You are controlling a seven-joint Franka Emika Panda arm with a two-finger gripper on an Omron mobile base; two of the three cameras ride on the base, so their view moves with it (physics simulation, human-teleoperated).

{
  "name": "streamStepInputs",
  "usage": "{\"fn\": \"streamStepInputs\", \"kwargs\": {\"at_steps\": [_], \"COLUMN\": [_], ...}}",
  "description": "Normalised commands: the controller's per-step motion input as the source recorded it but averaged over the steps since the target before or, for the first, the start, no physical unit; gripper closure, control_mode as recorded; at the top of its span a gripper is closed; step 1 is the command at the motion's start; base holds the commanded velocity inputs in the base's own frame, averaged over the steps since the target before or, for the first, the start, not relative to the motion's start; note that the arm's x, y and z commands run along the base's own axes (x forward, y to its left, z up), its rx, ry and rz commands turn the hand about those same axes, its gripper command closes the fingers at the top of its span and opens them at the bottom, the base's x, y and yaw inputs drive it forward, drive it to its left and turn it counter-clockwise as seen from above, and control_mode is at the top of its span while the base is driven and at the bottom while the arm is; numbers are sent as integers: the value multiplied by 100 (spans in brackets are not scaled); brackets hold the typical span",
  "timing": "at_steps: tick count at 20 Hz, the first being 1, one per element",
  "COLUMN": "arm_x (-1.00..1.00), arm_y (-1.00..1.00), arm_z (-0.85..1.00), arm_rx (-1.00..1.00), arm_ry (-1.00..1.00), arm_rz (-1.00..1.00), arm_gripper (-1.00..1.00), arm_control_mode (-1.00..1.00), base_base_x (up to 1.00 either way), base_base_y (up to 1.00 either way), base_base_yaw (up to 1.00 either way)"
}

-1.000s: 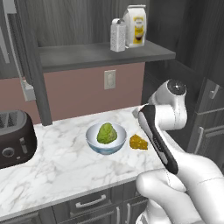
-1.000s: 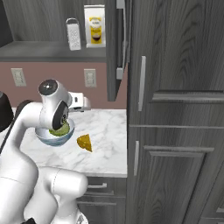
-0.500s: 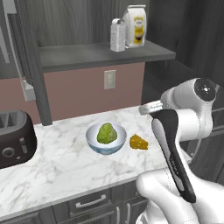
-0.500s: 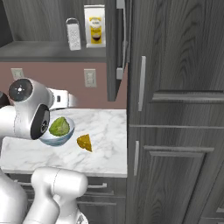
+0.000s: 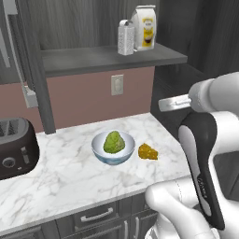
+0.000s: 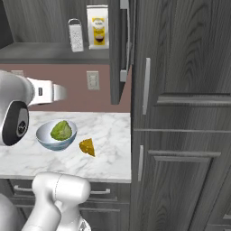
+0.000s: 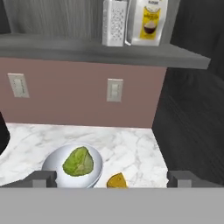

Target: Pick the cheese from the fridge and the cheese grater from the cabinet and place them next to the salad bowl.

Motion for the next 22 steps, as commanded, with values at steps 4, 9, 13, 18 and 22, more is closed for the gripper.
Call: {"fn": "streamStepInputs", "kwargs": {"at_steps": [4,9,13,18,22], "arm_x": [-34,-5,2,43,65], "arm_y": [0,4,5,22,39], "arm_z": [82,74,40,-11,0], "arm_rx": [0,1,2,0,0], "arm_ry": [-7,-4,1,2,0], "arm_rz": [-8,-2,3,4,-1], "arm_gripper": [-100,-100,-100,-100,-100], "arm_control_mode": [-100,-100,-100,-100,-100], "base_base_x": [0,0,0,0,0], "base_base_y": [0,0,0,0,0], "base_base_yaw": [0,0,0,0,0]}}
